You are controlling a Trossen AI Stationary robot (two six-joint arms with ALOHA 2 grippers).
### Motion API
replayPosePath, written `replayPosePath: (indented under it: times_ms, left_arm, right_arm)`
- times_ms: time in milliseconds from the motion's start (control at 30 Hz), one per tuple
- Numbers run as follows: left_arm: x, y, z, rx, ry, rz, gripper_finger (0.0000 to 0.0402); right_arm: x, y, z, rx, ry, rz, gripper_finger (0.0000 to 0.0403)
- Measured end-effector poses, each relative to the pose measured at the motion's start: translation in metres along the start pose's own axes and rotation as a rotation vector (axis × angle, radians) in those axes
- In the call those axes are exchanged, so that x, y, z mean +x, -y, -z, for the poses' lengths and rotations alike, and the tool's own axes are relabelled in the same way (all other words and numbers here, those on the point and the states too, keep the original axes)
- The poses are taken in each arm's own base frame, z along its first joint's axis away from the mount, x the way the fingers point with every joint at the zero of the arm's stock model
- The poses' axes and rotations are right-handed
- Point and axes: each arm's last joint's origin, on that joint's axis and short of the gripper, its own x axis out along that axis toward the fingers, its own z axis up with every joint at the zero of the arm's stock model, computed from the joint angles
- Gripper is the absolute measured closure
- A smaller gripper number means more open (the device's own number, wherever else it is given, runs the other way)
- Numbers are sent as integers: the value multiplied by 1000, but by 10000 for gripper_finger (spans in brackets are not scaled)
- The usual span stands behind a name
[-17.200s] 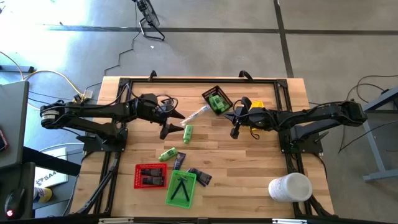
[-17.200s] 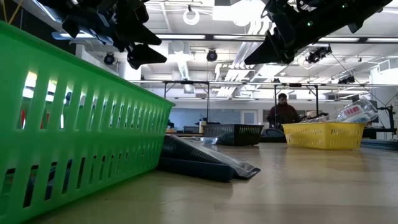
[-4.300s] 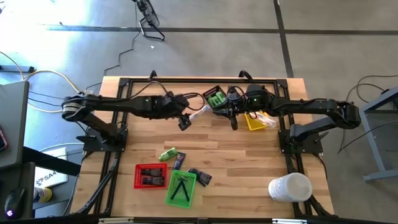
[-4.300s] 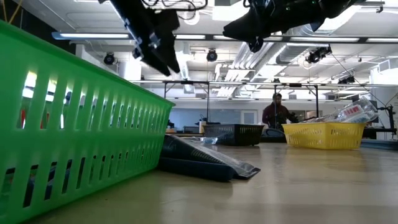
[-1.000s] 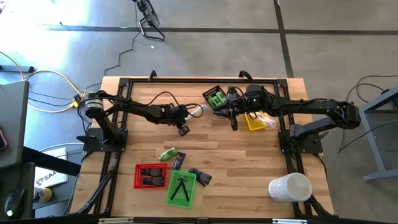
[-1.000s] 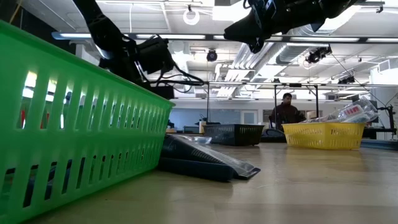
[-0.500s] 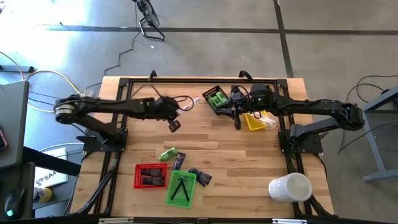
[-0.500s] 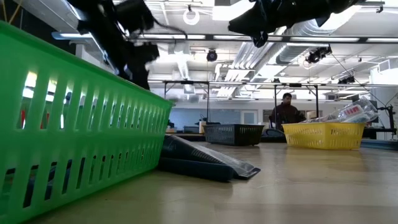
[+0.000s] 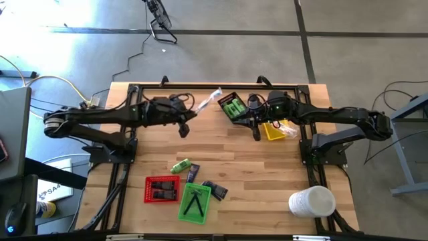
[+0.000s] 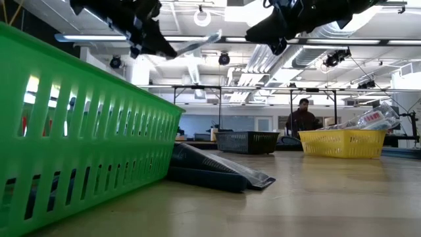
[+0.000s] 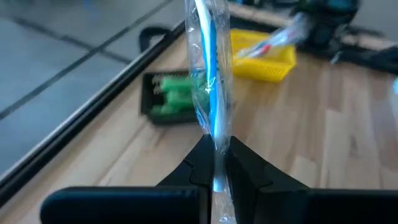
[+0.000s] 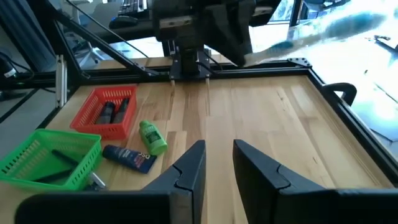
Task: Pick & Place Travel size toiletries
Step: Put the blue toothbrush into the yellow bin
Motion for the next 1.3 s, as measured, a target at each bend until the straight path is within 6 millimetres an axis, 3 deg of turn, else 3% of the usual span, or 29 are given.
replayPosePath:
  times_ms: [133, 300, 467, 733, 833, 1100, 1300]
  left_arm:
    - [17, 13, 7, 10, 43, 46, 382]
    - [26, 32, 18, 30, 246, 146, 382]
    - [25, 34, 25, 44, 351, 203, 382]
    - [25, 35, 27, 46, 346, 234, 382]
    - [26, 35, 27, 48, 338, 233, 382]
    - [26, 36, 28, 65, 331, 263, 382]
    - [26, 36, 28, 70, 326, 262, 382]
  right_arm:
    - [0, 0, 0, 1, -2, 0, 328]
    - [0, 0, 2, 5, -16, -1, 328]
    - [0, 0, 1, 3, -9, 0, 328]
    - [16, 0, -8, -32, 139, -5, 325]
    - [24, -2, -9, -51, 182, -17, 303]
    - [45, -3, -4, -18, 234, -4, 194]
    - [60, 1, 0, 18, 311, -22, 172]
